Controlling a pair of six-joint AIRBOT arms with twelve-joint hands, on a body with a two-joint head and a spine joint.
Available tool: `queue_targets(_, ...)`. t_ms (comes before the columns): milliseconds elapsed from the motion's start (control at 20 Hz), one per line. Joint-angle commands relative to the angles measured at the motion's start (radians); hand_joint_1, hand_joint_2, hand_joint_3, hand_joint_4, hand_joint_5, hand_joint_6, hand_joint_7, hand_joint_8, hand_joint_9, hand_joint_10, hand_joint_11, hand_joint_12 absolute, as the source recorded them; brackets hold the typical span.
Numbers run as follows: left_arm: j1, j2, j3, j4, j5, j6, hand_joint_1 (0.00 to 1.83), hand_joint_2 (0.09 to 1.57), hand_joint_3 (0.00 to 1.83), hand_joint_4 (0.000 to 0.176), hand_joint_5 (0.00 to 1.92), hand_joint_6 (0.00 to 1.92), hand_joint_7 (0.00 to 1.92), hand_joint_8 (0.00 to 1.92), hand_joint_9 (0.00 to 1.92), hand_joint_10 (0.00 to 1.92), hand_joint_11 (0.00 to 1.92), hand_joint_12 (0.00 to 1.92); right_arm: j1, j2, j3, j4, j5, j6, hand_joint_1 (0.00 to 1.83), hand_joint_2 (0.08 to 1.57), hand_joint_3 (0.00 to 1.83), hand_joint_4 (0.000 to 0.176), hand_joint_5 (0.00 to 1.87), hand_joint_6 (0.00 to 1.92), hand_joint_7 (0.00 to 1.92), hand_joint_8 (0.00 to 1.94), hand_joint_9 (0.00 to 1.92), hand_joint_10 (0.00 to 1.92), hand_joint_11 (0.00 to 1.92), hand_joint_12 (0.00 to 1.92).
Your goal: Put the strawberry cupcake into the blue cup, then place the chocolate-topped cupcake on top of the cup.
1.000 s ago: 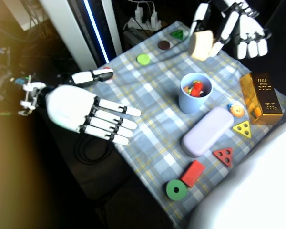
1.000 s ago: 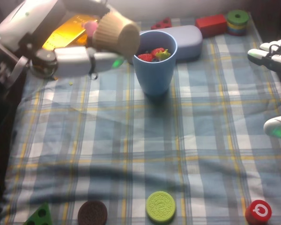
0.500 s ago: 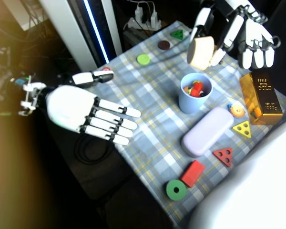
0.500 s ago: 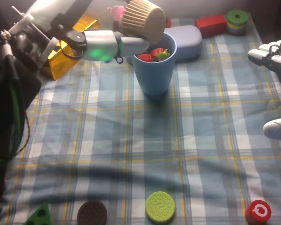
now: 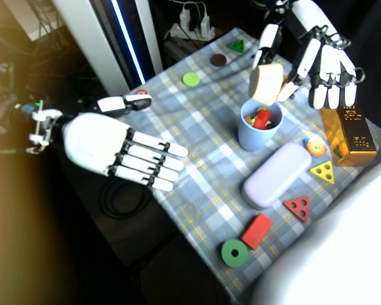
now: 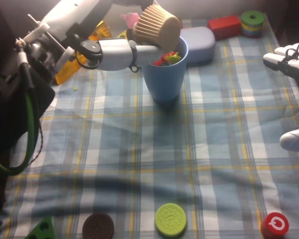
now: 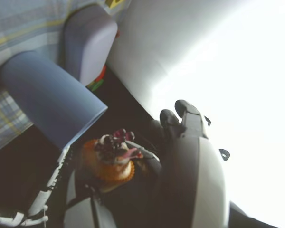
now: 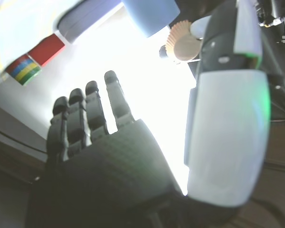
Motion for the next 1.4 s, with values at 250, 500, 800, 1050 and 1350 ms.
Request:
queue_targets(250, -0.009, -0.002, 0.004, 0.018, -0.113, -0.007, 0.96, 1.11, 0.00, 0.154, 0.77, 0.45, 0.42, 0.01, 0.32, 0.01, 0.02, 0.36, 0.001, -0.004, 0.004, 0.018, 0.119, 0.011, 0.15, 0.82, 0.00, 0.056, 0.00, 0.00, 0.00, 0.00, 0.00, 0.00, 0.00, 0.00)
queue_targets(500, -0.010, -0.004, 0.005, 0.020, -0.109, -0.007, 0.91, 0.99, 0.00, 0.175, 0.66, 0.00, 0.35, 0.00, 0.27, 0.00, 0.00, 0.33, 0.000, -0.006, 0.004, 0.018, 0.119, 0.012, 0.09, 0.81, 0.00, 0.049, 0.00, 0.00, 0.01, 0.00, 0.00, 0.00, 0.00, 0.00)
queue_targets(800, -0.010, -0.007, 0.004, 0.021, -0.107, -0.007, 0.81, 0.96, 0.00, 0.174, 0.63, 0.00, 0.34, 0.00, 0.24, 0.00, 0.00, 0.29, -0.001, -0.007, 0.004, 0.018, 0.119, 0.013, 0.09, 0.82, 0.00, 0.044, 0.00, 0.00, 0.01, 0.00, 0.00, 0.00, 0.00, 0.00)
queue_targets(1050, -0.010, -0.004, -0.002, 0.025, -0.110, -0.007, 0.65, 0.95, 0.00, 0.139, 0.38, 0.00, 0.32, 0.00, 0.25, 0.00, 0.02, 0.32, -0.006, -0.009, 0.005, 0.019, 0.119, 0.015, 0.09, 0.82, 0.00, 0.048, 0.00, 0.00, 0.00, 0.00, 0.00, 0.00, 0.00, 0.00)
queue_targets(1350, 0.003, 0.106, -0.075, 0.054, -0.122, -0.007, 0.05, 1.02, 0.00, 0.098, 0.00, 0.00, 0.00, 0.00, 0.00, 0.00, 0.00, 0.01, -0.004, 0.025, 0.008, 0.050, 0.167, 0.009, 0.00, 0.83, 0.00, 0.052, 0.00, 0.00, 0.00, 0.00, 0.00, 0.00, 0.00, 0.00)
